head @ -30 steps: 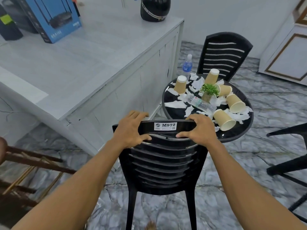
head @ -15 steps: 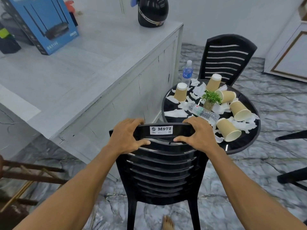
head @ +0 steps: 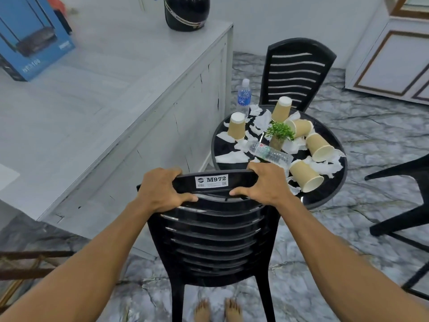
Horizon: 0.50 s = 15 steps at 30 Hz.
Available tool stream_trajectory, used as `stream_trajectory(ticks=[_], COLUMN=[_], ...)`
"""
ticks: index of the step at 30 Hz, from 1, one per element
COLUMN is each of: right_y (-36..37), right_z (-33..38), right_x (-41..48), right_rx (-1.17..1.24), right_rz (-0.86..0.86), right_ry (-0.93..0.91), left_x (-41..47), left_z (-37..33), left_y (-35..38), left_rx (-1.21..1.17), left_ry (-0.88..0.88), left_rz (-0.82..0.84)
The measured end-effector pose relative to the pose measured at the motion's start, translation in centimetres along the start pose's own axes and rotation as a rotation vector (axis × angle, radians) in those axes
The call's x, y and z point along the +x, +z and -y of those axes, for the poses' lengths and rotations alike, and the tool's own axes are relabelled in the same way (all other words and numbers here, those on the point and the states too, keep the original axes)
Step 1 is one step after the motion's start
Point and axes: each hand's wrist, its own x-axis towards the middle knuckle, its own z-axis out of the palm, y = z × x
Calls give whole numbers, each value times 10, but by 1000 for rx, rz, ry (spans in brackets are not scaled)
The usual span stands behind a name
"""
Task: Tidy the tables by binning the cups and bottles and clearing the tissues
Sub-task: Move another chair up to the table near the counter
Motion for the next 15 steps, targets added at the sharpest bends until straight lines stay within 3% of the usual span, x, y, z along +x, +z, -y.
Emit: stream_trajectory(ticks=[6, 10, 15], right_y=[-24, -45, -52], right_z=[-5, -28, -49], right_x=[-39, -62, -83], right_rx=[-39, -87, -141], right_rz=[-64, -181, -127], right_ry=[20, 193, 380], left_x=[14, 49, 74], left_z=[-24, -59, -92], left_y=[-2, -3, 21], left_rx=[-26, -40, 17], left_ry=[104, 244, 347], left_rz=[120, 163, 205])
